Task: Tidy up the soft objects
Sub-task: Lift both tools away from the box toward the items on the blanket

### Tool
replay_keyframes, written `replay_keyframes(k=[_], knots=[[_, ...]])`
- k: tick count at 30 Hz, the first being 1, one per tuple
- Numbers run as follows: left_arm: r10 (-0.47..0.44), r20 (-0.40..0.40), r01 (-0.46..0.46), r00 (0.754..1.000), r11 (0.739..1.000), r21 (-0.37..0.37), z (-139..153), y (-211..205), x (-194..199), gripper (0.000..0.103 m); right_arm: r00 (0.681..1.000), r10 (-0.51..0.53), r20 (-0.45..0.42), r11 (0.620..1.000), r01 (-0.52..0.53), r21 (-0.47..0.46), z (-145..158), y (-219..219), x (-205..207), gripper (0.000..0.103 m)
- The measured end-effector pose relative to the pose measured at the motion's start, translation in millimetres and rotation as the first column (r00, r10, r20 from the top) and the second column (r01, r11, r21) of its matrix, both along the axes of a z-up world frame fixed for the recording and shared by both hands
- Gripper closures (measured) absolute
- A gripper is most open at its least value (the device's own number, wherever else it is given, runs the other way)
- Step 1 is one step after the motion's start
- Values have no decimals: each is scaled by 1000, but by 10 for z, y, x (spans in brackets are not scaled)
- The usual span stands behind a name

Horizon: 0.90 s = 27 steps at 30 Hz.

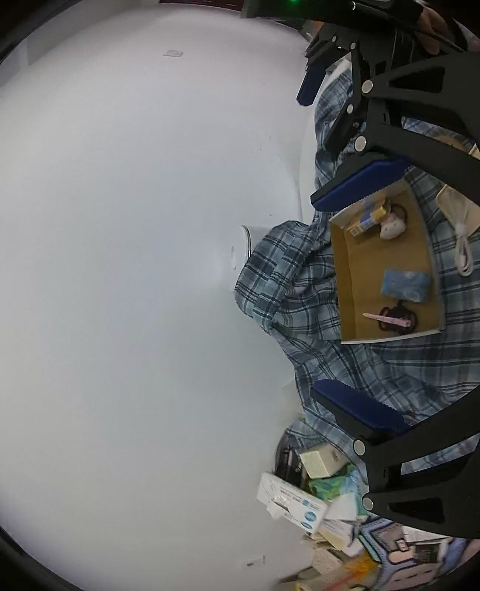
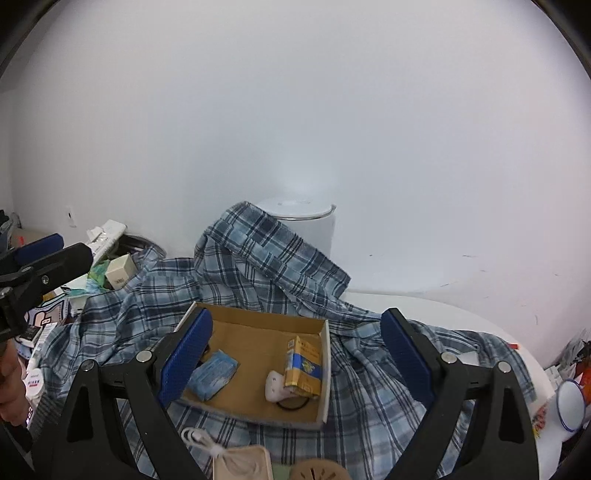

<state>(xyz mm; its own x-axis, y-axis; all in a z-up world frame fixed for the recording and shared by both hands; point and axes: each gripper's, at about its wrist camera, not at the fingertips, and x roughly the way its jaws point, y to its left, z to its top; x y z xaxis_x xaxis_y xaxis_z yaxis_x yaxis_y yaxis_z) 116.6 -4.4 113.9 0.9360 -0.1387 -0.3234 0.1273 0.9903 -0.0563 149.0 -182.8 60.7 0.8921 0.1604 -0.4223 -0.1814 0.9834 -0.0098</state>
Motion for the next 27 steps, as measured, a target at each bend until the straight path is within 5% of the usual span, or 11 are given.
replay_keyframes(k=[4,8,11,27], knots=[[9,23,-9,1000,1000,-7,-39,10,-333,9,1000,-10,6,1000,9,27,-19,-100,-293,9],[-31,-41,28,999,997,-71,-248,51,-562,8,999,-40,-7,999,40,30,-142,-183,-495,3],[-12,-47,9,999,999,-44,-428,11,-697,8,998,-61,-21,998,61,4,-299,-213,-642,3],[-5,-152,0,988,999,-33,-1211,-101,-806,0,980,-105,-167,994,99,-44,-1124,-263,-973,2]])
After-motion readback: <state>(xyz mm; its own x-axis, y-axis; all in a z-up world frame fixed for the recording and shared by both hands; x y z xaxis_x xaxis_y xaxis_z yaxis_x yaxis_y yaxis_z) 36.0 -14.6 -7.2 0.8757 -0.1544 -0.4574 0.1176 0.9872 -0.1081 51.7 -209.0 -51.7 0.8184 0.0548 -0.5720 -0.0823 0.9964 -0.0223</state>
